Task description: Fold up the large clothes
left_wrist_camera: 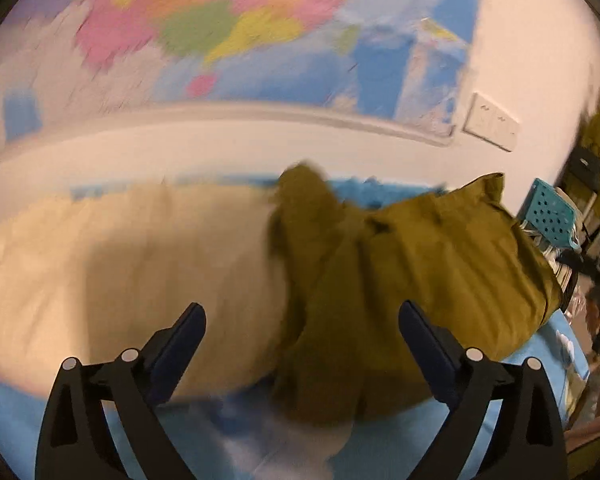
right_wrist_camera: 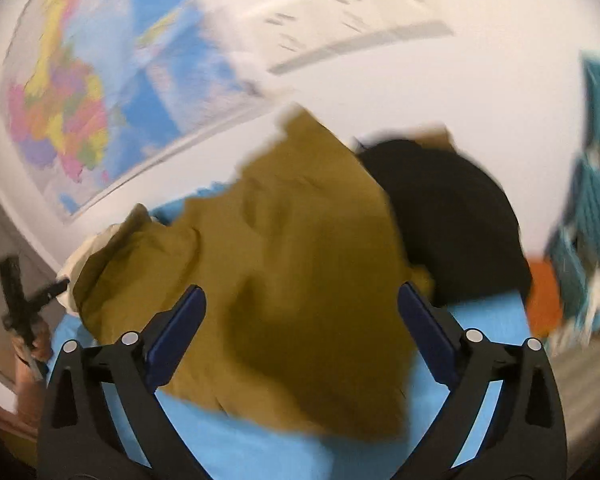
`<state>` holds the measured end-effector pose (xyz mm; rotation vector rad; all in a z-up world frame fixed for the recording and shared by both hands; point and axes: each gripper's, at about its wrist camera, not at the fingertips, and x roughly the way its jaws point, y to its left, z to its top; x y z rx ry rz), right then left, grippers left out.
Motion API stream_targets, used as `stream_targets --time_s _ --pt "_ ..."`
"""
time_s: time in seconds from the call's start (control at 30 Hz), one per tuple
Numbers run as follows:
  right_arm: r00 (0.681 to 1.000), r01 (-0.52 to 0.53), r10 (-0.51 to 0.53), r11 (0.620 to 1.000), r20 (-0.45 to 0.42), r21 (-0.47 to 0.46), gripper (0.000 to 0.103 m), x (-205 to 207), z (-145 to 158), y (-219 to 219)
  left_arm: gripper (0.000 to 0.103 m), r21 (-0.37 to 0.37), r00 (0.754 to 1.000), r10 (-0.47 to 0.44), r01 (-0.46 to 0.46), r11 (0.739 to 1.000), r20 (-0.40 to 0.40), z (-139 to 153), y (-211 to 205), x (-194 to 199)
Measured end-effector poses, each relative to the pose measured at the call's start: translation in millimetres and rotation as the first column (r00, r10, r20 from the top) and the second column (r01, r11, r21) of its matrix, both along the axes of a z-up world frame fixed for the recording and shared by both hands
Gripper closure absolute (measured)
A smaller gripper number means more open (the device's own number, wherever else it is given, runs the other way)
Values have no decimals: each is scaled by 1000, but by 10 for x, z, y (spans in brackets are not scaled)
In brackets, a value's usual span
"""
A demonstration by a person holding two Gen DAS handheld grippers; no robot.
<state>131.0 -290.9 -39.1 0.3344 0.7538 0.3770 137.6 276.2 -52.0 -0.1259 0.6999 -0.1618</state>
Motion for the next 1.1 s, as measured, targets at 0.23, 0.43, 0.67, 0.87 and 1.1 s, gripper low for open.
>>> stream_targets --time_s 0.23,0.43,0.67,0.87,1.1 --pt "990 0 22 987 -138 158 6 20 -705 -167 9 9 994 -88 89 996 -60 -374 -336 18" --pt "988 -65 94 973 -122 223 61 60 -674 -46 73 -120 987 -126 114 986 -103 -506 -438 120" --pt "986 -163 165 932 23 323 73 -481 55 -173 85 -256 977 -211 201 945 -11 -33 -391 -447" --pt "988 -123 145 947 -56 297 69 -926 -78 -417 69 -228 955 -262 227 947 -136 -418 -440 -847" --pt "978 48 -19 990 -206 134 19 -918 -427 -559 26 9 990 -101 102 995 -97 -304 -502 -855"
